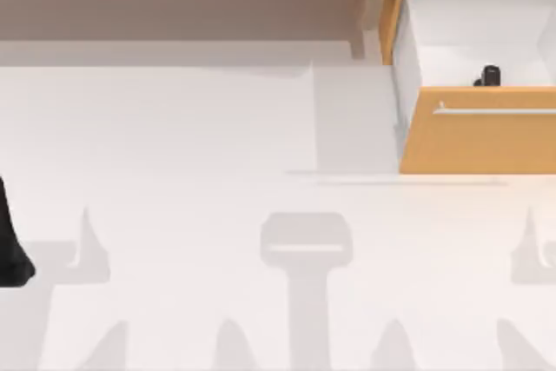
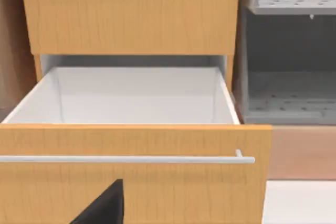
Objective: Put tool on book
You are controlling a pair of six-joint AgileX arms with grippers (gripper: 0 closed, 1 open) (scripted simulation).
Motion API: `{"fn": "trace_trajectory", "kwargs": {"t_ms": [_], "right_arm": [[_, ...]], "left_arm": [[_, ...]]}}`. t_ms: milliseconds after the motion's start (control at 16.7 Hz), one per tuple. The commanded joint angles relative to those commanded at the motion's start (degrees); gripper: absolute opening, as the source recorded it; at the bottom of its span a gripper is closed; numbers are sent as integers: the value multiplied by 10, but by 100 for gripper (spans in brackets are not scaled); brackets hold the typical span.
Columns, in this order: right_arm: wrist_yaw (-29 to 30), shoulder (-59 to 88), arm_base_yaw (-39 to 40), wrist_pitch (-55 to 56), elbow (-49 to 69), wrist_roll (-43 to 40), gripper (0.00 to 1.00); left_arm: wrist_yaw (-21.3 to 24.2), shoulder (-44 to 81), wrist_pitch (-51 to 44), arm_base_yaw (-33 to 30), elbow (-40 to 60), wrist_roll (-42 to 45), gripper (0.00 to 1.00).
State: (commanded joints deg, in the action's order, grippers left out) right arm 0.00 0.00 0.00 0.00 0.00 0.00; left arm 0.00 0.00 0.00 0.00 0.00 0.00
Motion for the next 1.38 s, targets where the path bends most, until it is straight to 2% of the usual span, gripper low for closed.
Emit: {"fn": "trace_trajectory", "kwargs": {"t_ms": [300,540,840,1380], "right_arm": [[1,28,2,-14,25,3,100],[2,133,9,-69,121,16,100],[6,345,23,-180,313,42,100],[14,835,55,-438,751,105,100]], "left_arm": [[0,0,0,0,0,0,100],[0,0,0,0,0,0,100],[0,0,0,0,0,0,100],[0,0,0,0,0,0,100]]}}
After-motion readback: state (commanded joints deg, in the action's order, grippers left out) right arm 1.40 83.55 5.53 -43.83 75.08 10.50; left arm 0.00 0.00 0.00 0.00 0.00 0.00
